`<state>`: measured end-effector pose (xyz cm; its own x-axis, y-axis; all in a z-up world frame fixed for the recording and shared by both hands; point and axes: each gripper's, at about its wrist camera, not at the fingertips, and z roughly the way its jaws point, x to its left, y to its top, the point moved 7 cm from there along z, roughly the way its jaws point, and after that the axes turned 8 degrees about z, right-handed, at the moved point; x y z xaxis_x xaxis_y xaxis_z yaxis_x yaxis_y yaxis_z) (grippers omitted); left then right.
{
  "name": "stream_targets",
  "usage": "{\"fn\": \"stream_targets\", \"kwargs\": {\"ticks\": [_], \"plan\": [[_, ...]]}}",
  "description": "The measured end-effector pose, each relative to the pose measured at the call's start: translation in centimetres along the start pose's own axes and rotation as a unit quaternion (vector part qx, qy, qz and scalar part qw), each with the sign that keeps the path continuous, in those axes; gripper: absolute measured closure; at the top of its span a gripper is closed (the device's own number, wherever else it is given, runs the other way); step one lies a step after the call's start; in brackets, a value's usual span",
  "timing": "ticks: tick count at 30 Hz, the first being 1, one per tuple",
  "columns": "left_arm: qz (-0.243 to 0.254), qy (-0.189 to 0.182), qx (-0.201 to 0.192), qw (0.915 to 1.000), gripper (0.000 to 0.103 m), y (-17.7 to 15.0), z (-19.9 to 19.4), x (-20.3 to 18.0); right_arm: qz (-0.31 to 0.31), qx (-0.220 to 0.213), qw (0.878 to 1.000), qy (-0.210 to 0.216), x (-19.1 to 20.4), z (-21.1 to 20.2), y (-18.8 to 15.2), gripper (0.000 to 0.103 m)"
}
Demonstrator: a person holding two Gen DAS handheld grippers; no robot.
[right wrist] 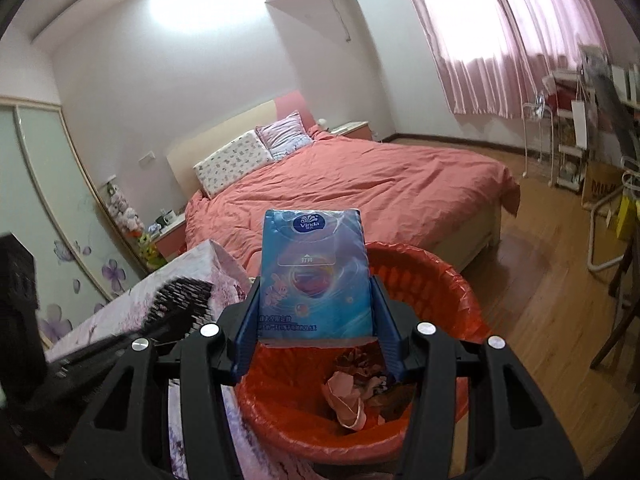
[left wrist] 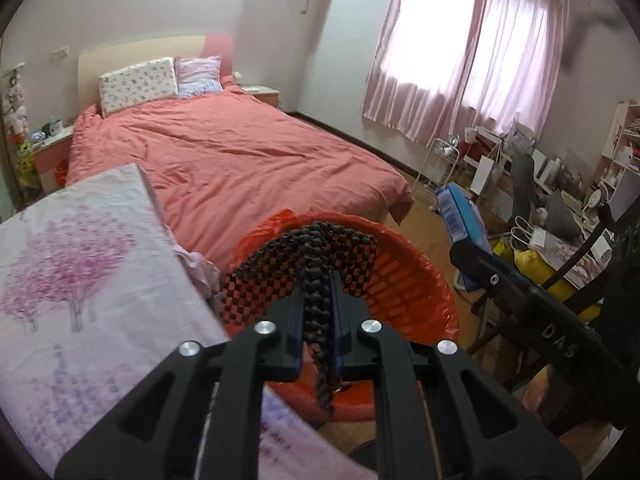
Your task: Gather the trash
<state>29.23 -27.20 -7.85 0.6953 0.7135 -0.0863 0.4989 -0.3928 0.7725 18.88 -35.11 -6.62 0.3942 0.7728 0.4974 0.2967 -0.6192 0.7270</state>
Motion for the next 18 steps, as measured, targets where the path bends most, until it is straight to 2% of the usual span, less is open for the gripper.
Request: {"fn": "stream_targets", "kwargs": {"ticks": [4, 6, 10, 13, 16, 18], "plan": [[-0.005, 0.011, 0.023, 0.9997, 0.064, -0.4, 3.1, 0.3, 0.017, 0.02, 1.0, 0.015, -1.5, 1.5, 0.2, 0.044], [-0.009, 0.016, 0.031, 0.9993, 0.061, -1.0, 3.5, 1.0, 0.015, 0.021, 1.0, 0.011, -1.8, 1.6, 0.1, 0.037], [-0.016, 0.04, 0.043, 0.9981, 0.057, -1.9, 3.6, 2.7, 0.018, 0.017, 1.0, -0.002, -2.3, 0.7, -0.6, 0.032], [-0.022, 0.06, 0.038, 0.9972, 0.052, -2.3, 2.2, 4.0, 0.008, 0.01, 1.0, -0.013, -2.3, -0.3, -0.7, 0.025], [-0.019, 0.088, 0.018, 0.9958, 0.04, -2.6, -0.6, 5.1, -0.02, -0.012, 0.999, -0.029, -1.3, -2.4, -0.9, 0.017], [-0.019, 0.108, 0.007, 0.994, 0.03, -3.0, -2.6, 5.6, -0.033, -0.027, 0.998, -0.039, -0.7, -3.8, -0.9, 0.007]]}}
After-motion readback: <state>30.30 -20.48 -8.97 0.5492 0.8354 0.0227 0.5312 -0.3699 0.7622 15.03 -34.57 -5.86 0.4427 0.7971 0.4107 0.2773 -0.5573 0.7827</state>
